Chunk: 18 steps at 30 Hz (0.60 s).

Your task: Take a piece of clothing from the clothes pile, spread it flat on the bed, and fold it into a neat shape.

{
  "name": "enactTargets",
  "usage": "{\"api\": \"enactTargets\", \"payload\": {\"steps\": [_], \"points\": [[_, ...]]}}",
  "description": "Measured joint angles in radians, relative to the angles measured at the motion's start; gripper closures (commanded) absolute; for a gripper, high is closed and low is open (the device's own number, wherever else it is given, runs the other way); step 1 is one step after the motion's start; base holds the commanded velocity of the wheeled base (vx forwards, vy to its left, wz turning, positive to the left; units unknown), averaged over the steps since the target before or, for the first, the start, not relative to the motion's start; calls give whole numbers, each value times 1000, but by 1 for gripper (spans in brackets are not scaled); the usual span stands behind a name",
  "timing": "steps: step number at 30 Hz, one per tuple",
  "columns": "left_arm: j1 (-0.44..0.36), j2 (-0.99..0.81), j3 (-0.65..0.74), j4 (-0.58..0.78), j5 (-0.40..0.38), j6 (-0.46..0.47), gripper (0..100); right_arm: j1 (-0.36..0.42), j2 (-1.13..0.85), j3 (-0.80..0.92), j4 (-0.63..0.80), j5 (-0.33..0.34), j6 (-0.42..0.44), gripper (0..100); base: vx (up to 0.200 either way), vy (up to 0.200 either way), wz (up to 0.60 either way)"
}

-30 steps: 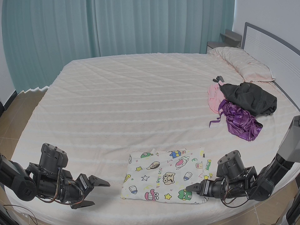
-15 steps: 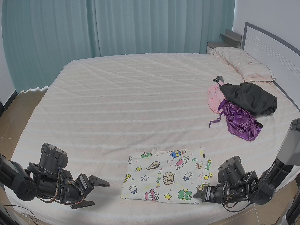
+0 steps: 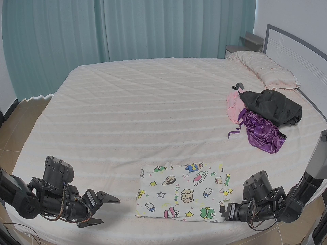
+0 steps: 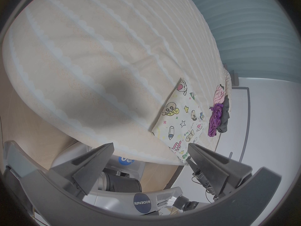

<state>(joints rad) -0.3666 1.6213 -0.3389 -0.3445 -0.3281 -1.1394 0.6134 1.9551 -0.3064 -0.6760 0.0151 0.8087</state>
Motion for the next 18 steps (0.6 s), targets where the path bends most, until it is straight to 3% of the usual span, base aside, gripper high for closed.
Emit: {"api": "enactTargets", "payload": {"steps": [9,10,18], "points": [[0,0,0,0,0,0,0,-17,-3,8,0,0,-3,100,0,0,0],[0,0,0,0,0,0,0,-17,-3,7,0,1,-3,0,0,0,0],[0,0,0,0,0,0,0,-29,-30,4,-1,0,-6,0,0,0,0]]}}
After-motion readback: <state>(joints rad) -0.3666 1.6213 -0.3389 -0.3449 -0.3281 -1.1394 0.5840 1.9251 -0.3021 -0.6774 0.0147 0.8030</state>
